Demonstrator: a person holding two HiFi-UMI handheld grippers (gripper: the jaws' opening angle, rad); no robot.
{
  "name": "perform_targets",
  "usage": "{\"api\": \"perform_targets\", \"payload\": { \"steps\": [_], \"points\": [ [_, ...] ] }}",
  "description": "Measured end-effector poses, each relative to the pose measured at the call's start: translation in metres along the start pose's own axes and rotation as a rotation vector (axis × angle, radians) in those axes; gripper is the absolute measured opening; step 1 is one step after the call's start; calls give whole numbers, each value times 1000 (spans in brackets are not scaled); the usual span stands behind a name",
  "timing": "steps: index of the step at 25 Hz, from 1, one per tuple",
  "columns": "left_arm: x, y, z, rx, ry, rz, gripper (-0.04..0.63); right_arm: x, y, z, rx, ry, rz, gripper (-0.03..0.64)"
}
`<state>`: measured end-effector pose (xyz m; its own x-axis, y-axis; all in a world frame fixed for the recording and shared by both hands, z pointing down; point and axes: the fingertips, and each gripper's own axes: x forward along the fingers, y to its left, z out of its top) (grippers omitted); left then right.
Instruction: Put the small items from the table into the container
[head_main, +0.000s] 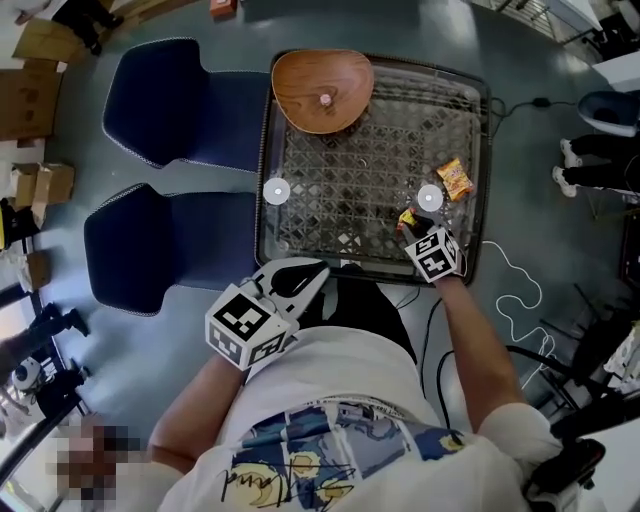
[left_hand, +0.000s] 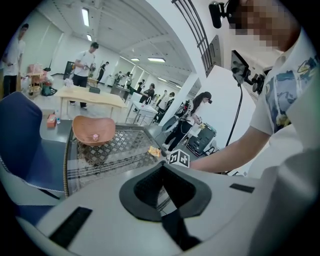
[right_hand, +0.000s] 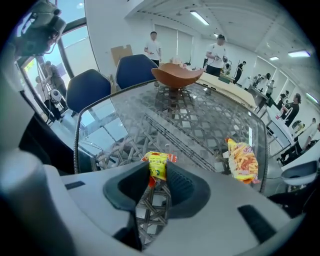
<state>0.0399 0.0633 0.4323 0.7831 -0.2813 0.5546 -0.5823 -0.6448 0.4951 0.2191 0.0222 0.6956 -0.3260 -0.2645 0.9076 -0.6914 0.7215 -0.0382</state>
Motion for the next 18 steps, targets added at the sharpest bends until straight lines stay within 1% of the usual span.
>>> {"api": "perform_targets", "payload": {
  "steps": [3, 7, 11, 14, 18],
  "points": [
    [-4, 4, 1, -11, -15, 7, 9, -6, -3, 24, 2, -39, 5, 107],
    [-11, 13, 2, -31, -45, 34, 8, -8, -14, 80, -24, -115, 13, 107],
    [-16, 19, 0, -54, -69, 70, 8, -8, -35, 139, -76, -182, 3, 107],
    [-24, 25, -4, -82, -94, 112, 8, -2, -49, 183, -120, -223, 1, 107],
    [-44, 36, -7, -124, -130, 166, 8, 11, -62, 241, -178, -250, -6, 107]
  ]
}}
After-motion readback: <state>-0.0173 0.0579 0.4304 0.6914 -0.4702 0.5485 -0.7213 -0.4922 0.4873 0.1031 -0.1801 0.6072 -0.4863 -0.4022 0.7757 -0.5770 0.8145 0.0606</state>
